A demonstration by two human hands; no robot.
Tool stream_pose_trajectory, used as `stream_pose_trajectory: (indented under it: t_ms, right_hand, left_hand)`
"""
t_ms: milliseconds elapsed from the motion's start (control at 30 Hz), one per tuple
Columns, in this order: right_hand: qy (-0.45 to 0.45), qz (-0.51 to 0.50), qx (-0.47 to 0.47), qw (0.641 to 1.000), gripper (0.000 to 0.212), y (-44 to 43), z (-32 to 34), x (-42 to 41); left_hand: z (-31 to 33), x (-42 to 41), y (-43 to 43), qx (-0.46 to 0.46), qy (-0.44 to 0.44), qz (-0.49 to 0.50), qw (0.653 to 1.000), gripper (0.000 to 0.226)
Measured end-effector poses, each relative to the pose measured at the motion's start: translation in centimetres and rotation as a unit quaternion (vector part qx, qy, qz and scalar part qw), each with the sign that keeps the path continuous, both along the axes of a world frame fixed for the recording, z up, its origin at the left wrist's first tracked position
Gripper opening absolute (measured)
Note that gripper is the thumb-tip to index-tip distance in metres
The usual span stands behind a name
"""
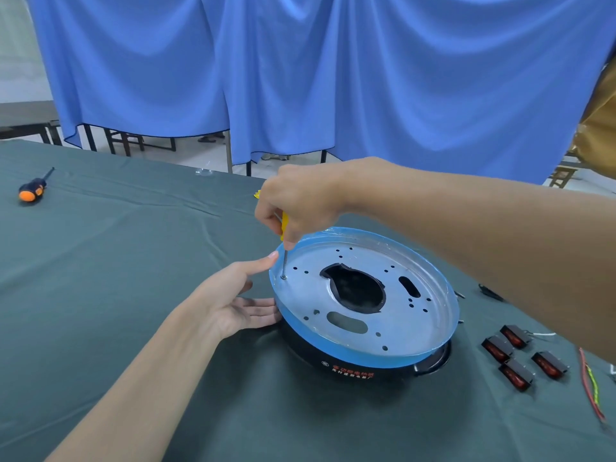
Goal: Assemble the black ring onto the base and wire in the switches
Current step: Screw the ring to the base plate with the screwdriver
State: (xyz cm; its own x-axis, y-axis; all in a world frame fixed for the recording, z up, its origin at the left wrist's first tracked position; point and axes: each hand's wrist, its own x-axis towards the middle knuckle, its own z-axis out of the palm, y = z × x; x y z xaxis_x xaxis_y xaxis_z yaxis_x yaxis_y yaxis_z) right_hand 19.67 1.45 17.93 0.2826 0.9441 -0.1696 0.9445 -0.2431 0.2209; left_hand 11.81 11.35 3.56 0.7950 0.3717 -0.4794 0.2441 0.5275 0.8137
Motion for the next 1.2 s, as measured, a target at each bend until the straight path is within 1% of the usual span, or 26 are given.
stream_pose_trajectory:
  t_ms: [100, 167, 233, 300, 400, 467, 533, 567, 600, 667, 733, 800, 867, 933, 1000, 1033, 1200]
  right_hand:
    - [-0.007, 0.021, 0.000, 1.000, 0.015, 0.2, -0.1, -0.1]
    - [0.007, 0.001, 0.009, 1.000, 0.016, 0.0, 0.0, -0.1]
    - [0.014, -0.041, 0.022, 0.999, 0.017, 0.0, 0.0, 0.0]
    - [0.014, -0.104, 0.020, 0.994, 0.019, 0.2, -0.3, 0.1]
    - [0.080, -0.230, 0.019, 0.970, 0.022, 0.6, -0.8, 0.4]
    - [0.102, -0.261, 0.002, 0.960, 0.025, 0.5, -0.8, 0.7]
    - [0.121, -0.258, 0.002, 0.959, 0.028, -0.1, -0.3, 0.7]
    - [0.141, -0.243, 0.018, 0.960, 0.025, -0.5, 0.1, 0.7]
    - [0.166, -0.222, 0.038, 0.960, 0.019, -0.9, 0.4, 0.6]
    - [0.188, -0.170, 0.057, 0.966, 0.021, -1.5, 0.9, 0.3]
    - [0.124, -0.109, 0.060, 0.984, 0.015, -1.7, 1.0, 0.3]
    - [0.059, -0.067, 0.070, 0.994, 0.012, -1.7, 1.0, 0.3]
    - [0.053, -0.055, 0.084, 0.994, 0.009, -1.9, 1.1, 0.2]
    - [0.062, -0.052, 0.095, 0.992, 0.008, -1.9, 0.8, 0.1]
    - [0.089, -0.065, 0.087, 0.990, 0.005, -2.0, 0.4, 0.0]
    - [0.100, -0.075, 0.082, 0.989, 0.007, -2.1, 0.2, 0.0]
    - [0.114, -0.165, 0.075, 0.977, 0.034, -2.1, -0.3, -0.1]
  left_hand:
    - [0.1, 0.0, 0.0, -0.001, -0.003, 0.005, 1.000, 0.123]
    - [0.2, -0.1, -0.1, 0.000, -0.004, 0.002, 1.000, 0.123]
    - [0.4, -0.2, -0.2, 0.005, -0.003, -0.002, 1.000, 0.122]
    - [0.5, -0.2, -0.2, 0.008, -0.003, -0.003, 1.000, 0.117]
    - [0.5, -0.2, -0.2, 0.009, 0.000, -0.009, 1.000, 0.117]
    - [0.5, -0.3, -0.2, 0.007, 0.000, -0.013, 1.000, 0.121]
    - [0.3, -0.3, -0.2, 0.001, -0.004, -0.013, 1.000, 0.125]
    - [0.4, -0.3, -0.1, -0.002, -0.006, -0.015, 1.000, 0.126]
    - [0.4, -0.3, 0.0, -0.006, -0.008, -0.016, 1.000, 0.125]
    - [0.5, -0.3, 0.1, -0.015, -0.007, -0.021, 1.000, 0.123]
    - [0.7, -0.2, 0.2, -0.022, -0.004, -0.029, 0.999, 0.123]
    - [0.7, -0.2, 0.3, -0.032, -0.005, -0.038, 0.999, 0.119]
    - [0.5, -0.2, 0.4, -0.041, -0.010, -0.045, 0.998, 0.116]
    - [0.5, -0.3, 0.4, -0.047, -0.013, -0.045, 0.998, 0.113]
    - [0.3, -0.3, 0.4, -0.050, -0.015, -0.045, 0.998, 0.114]
    - [0.3, -0.2, 0.3, -0.050, -0.016, -0.045, 0.998, 0.114]
    - [0.2, -0.2, 0.3, -0.045, -0.019, -0.042, 0.998, 0.110]
